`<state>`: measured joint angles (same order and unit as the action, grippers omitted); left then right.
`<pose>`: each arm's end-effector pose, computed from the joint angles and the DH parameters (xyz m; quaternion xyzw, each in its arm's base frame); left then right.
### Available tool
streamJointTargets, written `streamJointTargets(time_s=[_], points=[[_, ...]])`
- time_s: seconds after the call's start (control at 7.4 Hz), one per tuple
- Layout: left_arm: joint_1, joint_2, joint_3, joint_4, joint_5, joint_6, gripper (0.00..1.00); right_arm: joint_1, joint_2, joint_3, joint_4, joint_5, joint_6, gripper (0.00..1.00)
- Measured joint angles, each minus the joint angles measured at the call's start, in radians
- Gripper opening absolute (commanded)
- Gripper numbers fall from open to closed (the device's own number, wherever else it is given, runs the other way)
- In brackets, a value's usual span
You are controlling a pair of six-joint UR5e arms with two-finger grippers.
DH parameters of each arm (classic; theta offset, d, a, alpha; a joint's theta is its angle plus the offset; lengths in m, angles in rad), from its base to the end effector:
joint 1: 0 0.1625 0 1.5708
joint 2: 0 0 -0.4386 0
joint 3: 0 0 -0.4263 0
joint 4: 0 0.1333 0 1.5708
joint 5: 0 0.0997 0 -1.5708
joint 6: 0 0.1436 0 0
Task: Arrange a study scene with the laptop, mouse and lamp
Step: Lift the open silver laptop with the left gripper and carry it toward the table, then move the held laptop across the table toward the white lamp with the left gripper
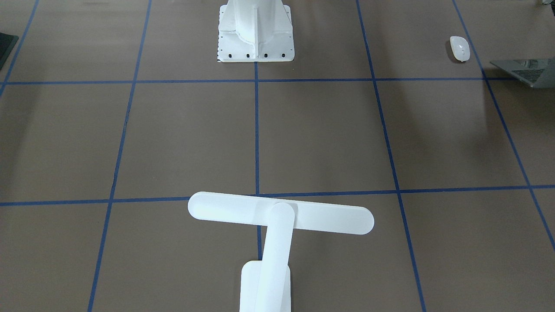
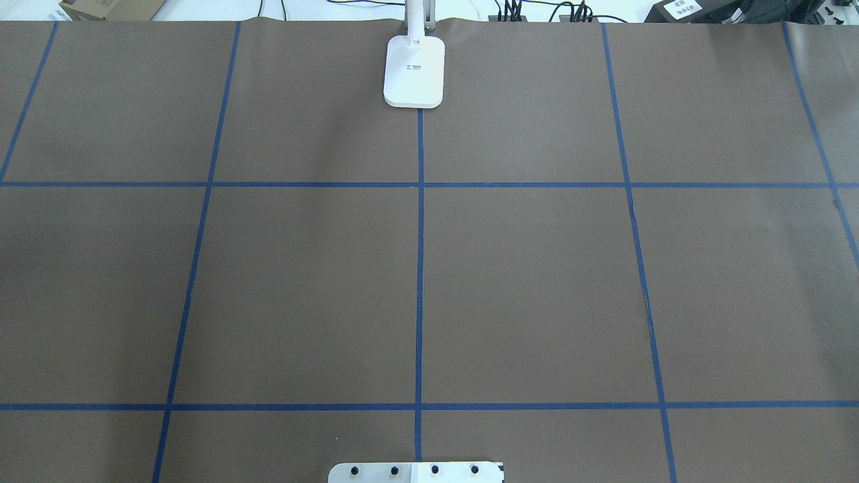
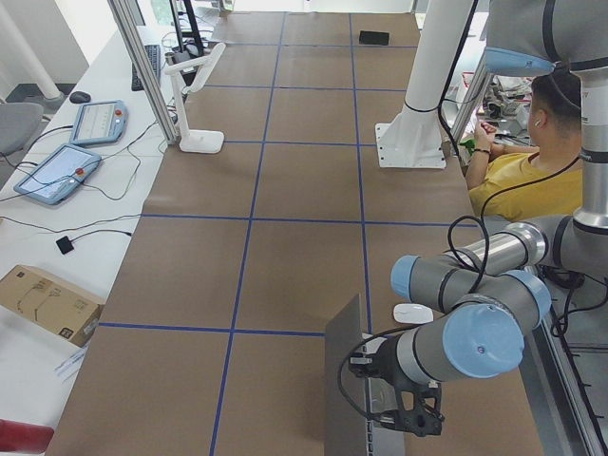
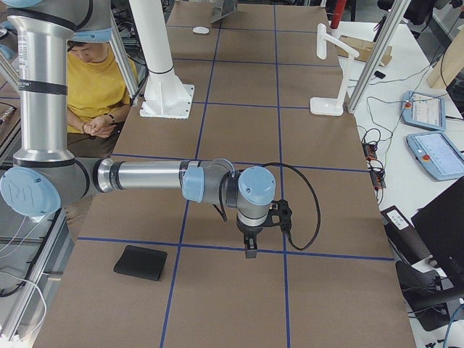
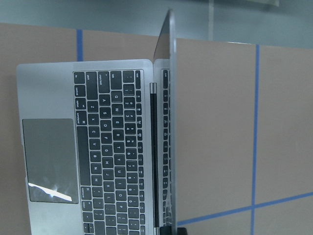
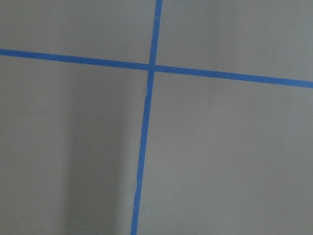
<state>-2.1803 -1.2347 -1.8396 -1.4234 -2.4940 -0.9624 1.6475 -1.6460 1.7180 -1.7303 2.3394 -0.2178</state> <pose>-0.2213 -0.2841 0.7111 -0.1722 0.4191 -0.6635 0.5954 0.0704 -0.4786 0.6807 0.0148 -0.3764 -0.0489 0.9250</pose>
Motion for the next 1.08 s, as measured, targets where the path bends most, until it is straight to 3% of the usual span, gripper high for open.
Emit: streamJointTargets(time_s=[1.08], points=[[0.411, -0.426, 0.0, -0.127, -0.042, -0.574, 0.0, 0.0, 0.0, -0.028, 0.0, 0.0, 0.001, 1.0]])
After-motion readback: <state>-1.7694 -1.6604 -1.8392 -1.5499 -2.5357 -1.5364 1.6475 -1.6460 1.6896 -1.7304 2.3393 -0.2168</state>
